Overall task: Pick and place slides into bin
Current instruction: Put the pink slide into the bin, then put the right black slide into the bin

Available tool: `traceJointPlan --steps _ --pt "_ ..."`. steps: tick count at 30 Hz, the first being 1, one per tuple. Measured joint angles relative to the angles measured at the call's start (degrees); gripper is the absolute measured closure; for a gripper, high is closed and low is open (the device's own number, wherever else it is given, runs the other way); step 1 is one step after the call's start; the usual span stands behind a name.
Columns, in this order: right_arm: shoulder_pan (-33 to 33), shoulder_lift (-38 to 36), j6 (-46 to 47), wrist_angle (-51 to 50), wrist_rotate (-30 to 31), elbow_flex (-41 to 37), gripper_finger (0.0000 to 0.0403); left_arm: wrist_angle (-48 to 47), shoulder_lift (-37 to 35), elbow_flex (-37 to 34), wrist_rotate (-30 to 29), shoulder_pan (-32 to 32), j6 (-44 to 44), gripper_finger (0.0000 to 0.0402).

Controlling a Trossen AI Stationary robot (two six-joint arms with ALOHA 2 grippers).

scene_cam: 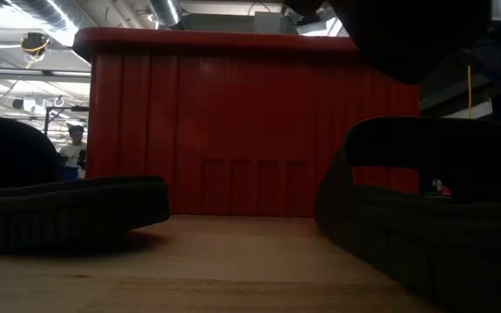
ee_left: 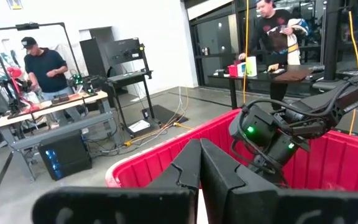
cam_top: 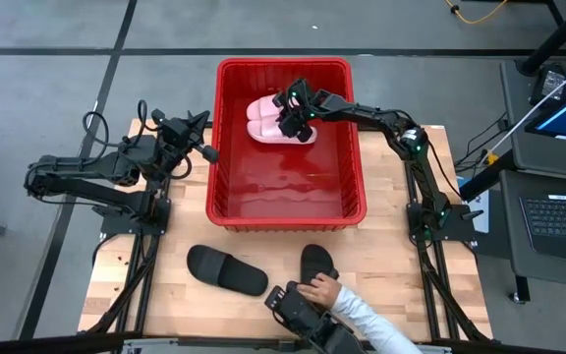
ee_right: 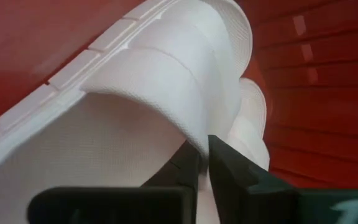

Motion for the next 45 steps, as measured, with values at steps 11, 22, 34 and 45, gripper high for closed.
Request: traceJointPlan --steps 11,22,34,45 --pt "-0.6 0.0 4.8 -0.4 1.0 0.0 0.0322 0.0 0.0 0.0 0.1 0.0 -1.5 0.04" --pt "-1.4 0.0 10.0 -0.4 4.7 0.0 0.0294 0.0 0.0 0.0 0.2 0.0 -1.4 0.04" --pt "3.0 -0.2 9.7 1.1 21.9 -0.1 0.0293 1.8 0.0 0.0 0.6 0.0 2.3 0.0399" --pt "6.3 -4.5 11.6 -0.5 24.2 -0.1 0.0293 1.7 0.0 0.0 3.7 0.0 4.9 0.04"
